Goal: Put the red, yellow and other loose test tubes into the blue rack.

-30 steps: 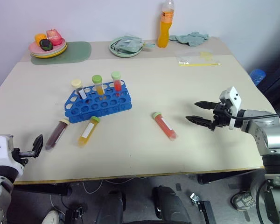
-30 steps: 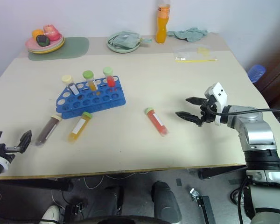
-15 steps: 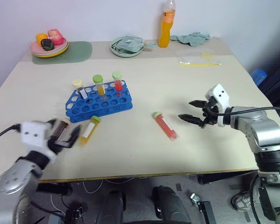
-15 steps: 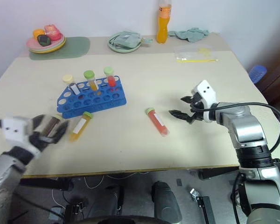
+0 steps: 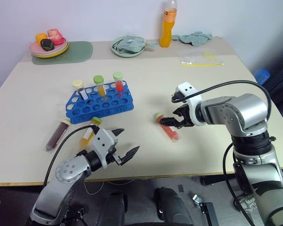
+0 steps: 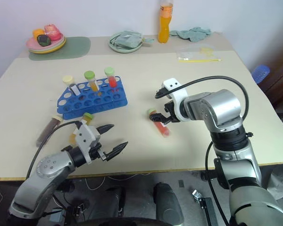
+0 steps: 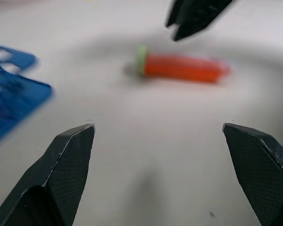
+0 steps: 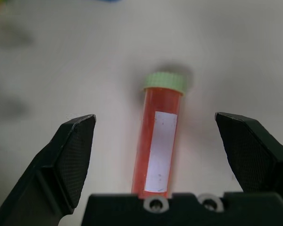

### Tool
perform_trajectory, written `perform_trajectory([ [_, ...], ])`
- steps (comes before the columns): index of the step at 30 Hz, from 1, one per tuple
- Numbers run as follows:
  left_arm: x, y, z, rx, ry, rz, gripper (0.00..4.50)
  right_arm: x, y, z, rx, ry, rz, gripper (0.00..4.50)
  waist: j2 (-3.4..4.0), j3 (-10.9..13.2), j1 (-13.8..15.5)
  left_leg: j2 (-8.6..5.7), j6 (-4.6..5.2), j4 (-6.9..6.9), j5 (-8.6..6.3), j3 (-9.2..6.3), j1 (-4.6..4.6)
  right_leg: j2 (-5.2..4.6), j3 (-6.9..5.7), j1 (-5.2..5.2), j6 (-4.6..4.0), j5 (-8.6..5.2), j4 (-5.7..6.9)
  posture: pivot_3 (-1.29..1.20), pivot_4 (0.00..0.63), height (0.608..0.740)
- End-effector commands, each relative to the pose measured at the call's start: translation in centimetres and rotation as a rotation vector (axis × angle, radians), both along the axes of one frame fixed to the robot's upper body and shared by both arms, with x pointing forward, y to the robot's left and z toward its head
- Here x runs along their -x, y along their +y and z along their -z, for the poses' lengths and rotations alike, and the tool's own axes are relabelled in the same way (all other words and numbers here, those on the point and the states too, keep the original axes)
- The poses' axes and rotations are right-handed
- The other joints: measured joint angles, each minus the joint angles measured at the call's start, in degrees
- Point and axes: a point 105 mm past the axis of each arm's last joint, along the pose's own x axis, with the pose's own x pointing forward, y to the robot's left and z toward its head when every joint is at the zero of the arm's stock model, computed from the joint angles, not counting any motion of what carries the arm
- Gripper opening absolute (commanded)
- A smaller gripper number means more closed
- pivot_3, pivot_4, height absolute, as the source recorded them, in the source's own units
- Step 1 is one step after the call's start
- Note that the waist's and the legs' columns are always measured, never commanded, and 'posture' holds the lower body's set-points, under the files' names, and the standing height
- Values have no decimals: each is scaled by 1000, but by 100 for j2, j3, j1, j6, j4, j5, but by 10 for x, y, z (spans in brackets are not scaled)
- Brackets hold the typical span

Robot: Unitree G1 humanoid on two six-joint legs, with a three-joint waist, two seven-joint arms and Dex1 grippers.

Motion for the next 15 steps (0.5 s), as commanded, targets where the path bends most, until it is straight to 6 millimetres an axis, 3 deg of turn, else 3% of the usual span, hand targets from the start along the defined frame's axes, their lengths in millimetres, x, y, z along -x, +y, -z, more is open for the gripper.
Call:
perform_trajectory([
  [1, 2, -4, -8, -4, -60, 20, 4473, -8, 9, -4, 40, 9, 14, 4500, 1, 1, -21, 0, 0, 0, 0, 1, 0, 0, 1, -1, 0, 0, 1, 0, 150, 740],
  [12, 2, 2, -6, 1, -74, -42, 4473, -20, 22, 4, 160, 112, 56, 4500, 4, 2, -51, 2, 2, -1, -1, 1, -2, 3, 1, -8, 1, 0, 6, 0, 150, 740],
  [15, 4, 2, -4, 1, -77, -49, 4500, -20, 24, 9, 178, 152, 63, 3175, 4, 3, -50, 2, 4, -2, -2, 1, -2, 3, 1, -8, 1, 0, 5, 0, 150, 740],
])
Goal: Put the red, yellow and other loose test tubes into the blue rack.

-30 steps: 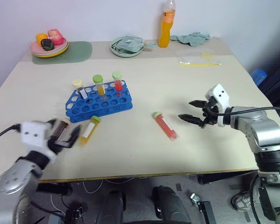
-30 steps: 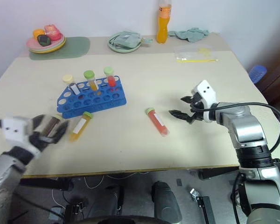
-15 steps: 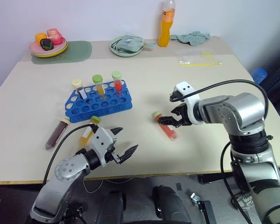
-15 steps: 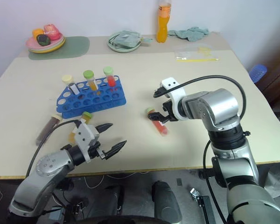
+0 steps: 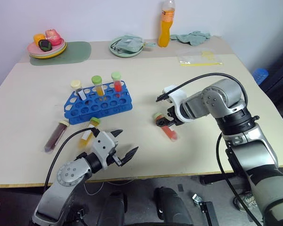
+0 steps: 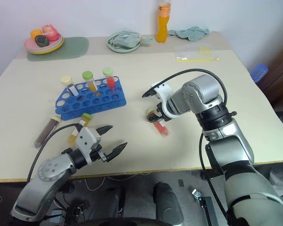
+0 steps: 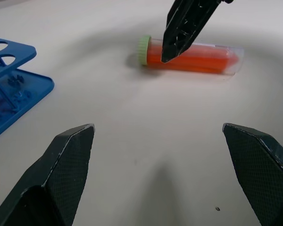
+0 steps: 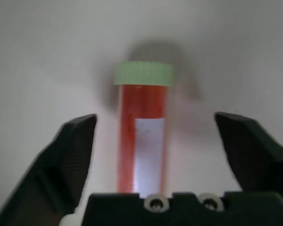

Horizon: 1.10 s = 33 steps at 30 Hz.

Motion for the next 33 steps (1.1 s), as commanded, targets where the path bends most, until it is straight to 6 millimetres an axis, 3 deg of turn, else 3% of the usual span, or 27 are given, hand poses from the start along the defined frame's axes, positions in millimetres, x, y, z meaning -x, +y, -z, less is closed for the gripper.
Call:
perform_trajectory([
  [1, 3, -2, -9, 10, -56, -4, 4500, -1, 7, -4, 11, 19, -6, 2672, 0, 0, 2, 0, 0, 0, 0, 0, 0, 0, 0, 0, 0, 0, 1, 0, 150, 740],
  [5, 7, 1, -7, 16, -51, -21, 4500, 3, 11, -7, 4, 35, -26, 811, 0, 0, 0, 0, 1, 0, 0, 0, 0, 0, 0, 0, 0, 0, 0, 0, 150, 740],
  [8, 8, 3, -6, 14, -51, -27, 4500, 9, 21, -22, -61, 5, -88, 811, 7, 4, 0, 1, 2, 0, -1, -1, 0, 2, 0, 0, 0, 0, 0, 0, 150, 740],
  [9, 8, 4, -5, 13, -50, -35, 4500, 16, 33, -34, -135, -38, -154, 811, 9, 5, 0, 1, 2, 0, -1, -1, -2, 2, 0, -1, 0, 0, 0, 0, 150, 740],
  [12, 5, 14, -3, 18, -51, -81, 4500, 29, 61, -74, -368, -357, -337, 811, 11, 7, 4, 2, 9, -1, -5, -3, -7, 4, -2, -5, 2, -1, -4, 0, 150, 740],
  [14, 0, 24, -4, 45, -61, -143, 4500, 30, 75, -85, -490, -553, -404, 811, 8, 3, 6, 3, 15, -2, -8, -4, -7, 4, -3, -4, 7, -5, -7, 0, 150, 740],
  [18, -11, 44, -10, 97, -102, -282, 4500, 21, 97, -84, -633, -795, -462, 811, 9, 3, -7, 2, 15, 6, -9, 1, 2, 2, -2, 5, 9, -4, -4, 0, 150, 740],
  [24, -18, 63, -18, 107, -177, -415, 4500, -13, 135, -90, -821, -1020, -277, 811, 8, 3, -6, 6, 12, 3, -7, 2, 4, 6, 2, -3, 5, -1, 7, 0, 150, 740],
  [27, -17, 66, -25, 120, -196, -437, 4500, -27, 146, -88, -855, -1046, -208, 811, 9, 3, 0, 5, 9, 0, -6, 4, 3, 3, 2, -6, 4, -1, 6, 0, 150, 740],
  [33, -15, 60, -35, 128, -208, -436, 4500, -36, 154, -71, -829, -1048, -188, 811, 9, 3, 4, -2, 9, 0, -6, 1, 1, -4, 1, -3, 4, -1, 3, 0, 150, 740],
])
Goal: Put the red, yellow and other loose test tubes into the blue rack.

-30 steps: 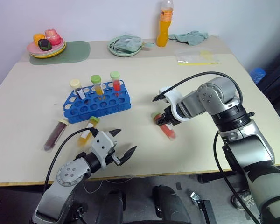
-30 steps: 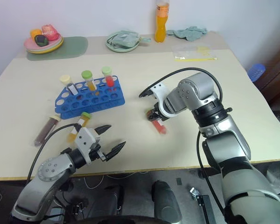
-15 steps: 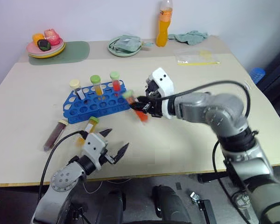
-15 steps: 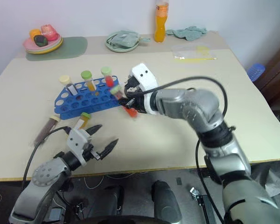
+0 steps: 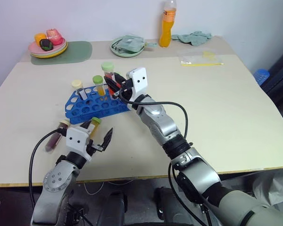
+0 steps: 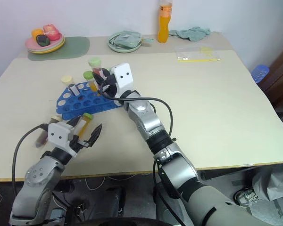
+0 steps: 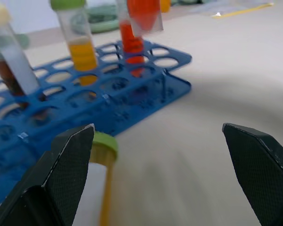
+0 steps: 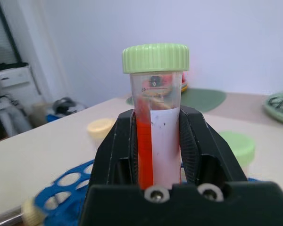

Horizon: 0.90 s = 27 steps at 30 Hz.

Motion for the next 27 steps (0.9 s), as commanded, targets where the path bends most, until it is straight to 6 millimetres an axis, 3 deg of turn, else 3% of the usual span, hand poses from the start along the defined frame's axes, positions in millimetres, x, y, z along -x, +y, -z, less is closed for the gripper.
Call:
perform_trajectory([
  [1, 3, -5, -17, 2, -53, 5, 4500, -3, 2, -8, -22, -49, 17, 811, 2, 1, -21, 1, 0, 0, 0, 0, 1, 2, 0, -1, 0, 0, 2, 0, 150, 740],
  [9, 0, -9, -21, 11, -54, 14, 4500, -15, -4, 15, 40, -4, 83, 811, 3, 2, -30, 3, 0, -2, 0, 0, 2, 6, 1, -3, -1, 0, 4, 0, 150, 740],
  [18, -3, -13, -23, 17, -59, 27, 4500, -20, -1, 16, 35, -8, 108, 811, 4, 2, -28, 2, -2, -1, 1, 0, 4, 5, 1, -3, -1, 0, 6, 0, 150, 740],
  [27, -2, -10, -24, 33, -48, 9, 4500, -12, -2, 33, 33, -19, 87, 811, 4, 2, -25, 2, -3, -1, 2, -1, 4, 5, 1, -1, -1, 0, 7, 0, 150, 740],
])
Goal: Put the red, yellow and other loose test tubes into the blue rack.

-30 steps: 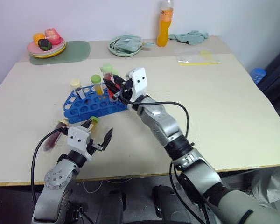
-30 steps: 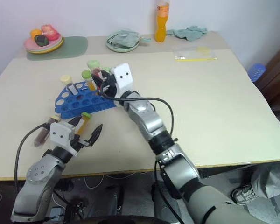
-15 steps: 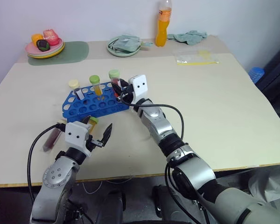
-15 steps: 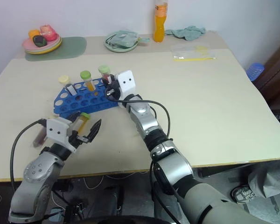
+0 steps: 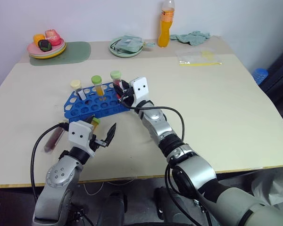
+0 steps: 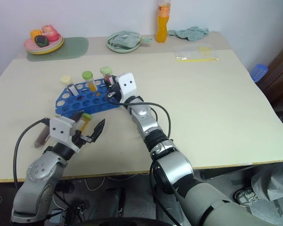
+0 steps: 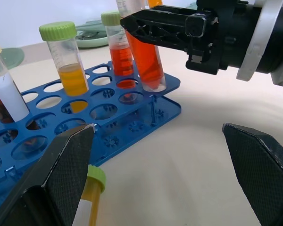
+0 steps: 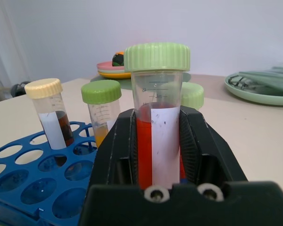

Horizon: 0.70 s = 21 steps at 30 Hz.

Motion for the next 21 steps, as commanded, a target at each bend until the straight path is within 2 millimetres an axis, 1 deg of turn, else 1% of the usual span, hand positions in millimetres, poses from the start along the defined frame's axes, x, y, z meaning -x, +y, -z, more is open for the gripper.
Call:
perform_trajectory([
  [1, 3, 2, -12, 12, -41, -12, 4500, 8, 7, 2, -38, -4, -29, 811, 0, 0, -2, 0, 0, 0, 0, 0, 0, 0, 0, 0, 0, 0, 0, 0, 150, 740],
  [2, 3, 4, -11, 16, -34, -23, 4500, 9, 8, 3, -39, -6, -43, 811, 0, 0, -2, 0, 0, 0, 0, 0, 0, 0, 0, 0, 0, 0, 0, 0, 150, 740],
  [3, 3, 5, -10, 17, -30, -31, 4500, 10, 8, 3, -43, -10, -53, 1268, 0, 0, -3, 0, 0, 0, 0, 0, 0, 0, 0, 0, 0, 0, 0, 0, 150, 740],
  [4, 3, 7, -10, 17, -27, -36, 4500, 11, 8, 3, -47, -13, -58, 1840, 0, 0, -4, 0, 0, 0, 0, 0, 0, 0, 0, 0, 0, 0, 0, 0, 150, 740],
  [5, 2, 8, -9, 22, -21, -42, 4500, 12, 8, 1, -57, -20, -60, 2215, 0, 0, -4, 0, 0, 0, 0, 0, 0, 0, 0, 0, 0, 0, 0, 0, 150, 740],
  [8, 1, 12, -7, 33, -4, -63, 4500, 13, 6, -9, -76, -62, -60, 3826, 1, 0, -6, 0, 0, -1, 0, -1, 0, 1, 0, 0, 0, 0, 0, 0, 150, 740],
  [9, 0, 14, -7, 45, 0, -70, 4500, 14, 5, -15, -81, -86, -61, 4294, 1, 0, -7, 0, 0, -1, 0, -1, 0, 1, 0, 0, 0, 0, 0, 0, 150, 740],
  [14, -6, 28, -14, 75, 54, -146, 4500, 19, -11, -33, -71, -161, -90, 4294, 0, 0, 10, 0, 0, 0, 0, -4, -1, 1, -1, 0, 0, 0, 0, 0, 150, 740],
  [16, -9, 33, -21, 71, 85, -168, 4500, 21, -22, -36, -49, -172, -96, 4294, -1, 0, 10, 0, 0, 2, 0, -5, -1, 0, -1, 1, 1, 0, 0, 0, 150, 740],
  [19, -17, 42, -26, -2, 203, -237, 4500, 28, -43, -41, -7, -182, -137, 4294, -1, 0, 23, -3, 0, 4, 0, -12, -3, -1, -5, 3, 1, 0, 1, 0, 150, 740],
  [21, -22, 42, -35, -76, 313, -209, 4500, 37, -61, -42, 63, -192, -196, 4294, -5, 2, 31, -5, -1, 6, 0, -14, -3, -1, -6, 6, 2, 0, 1, 0, 150, 740],
])
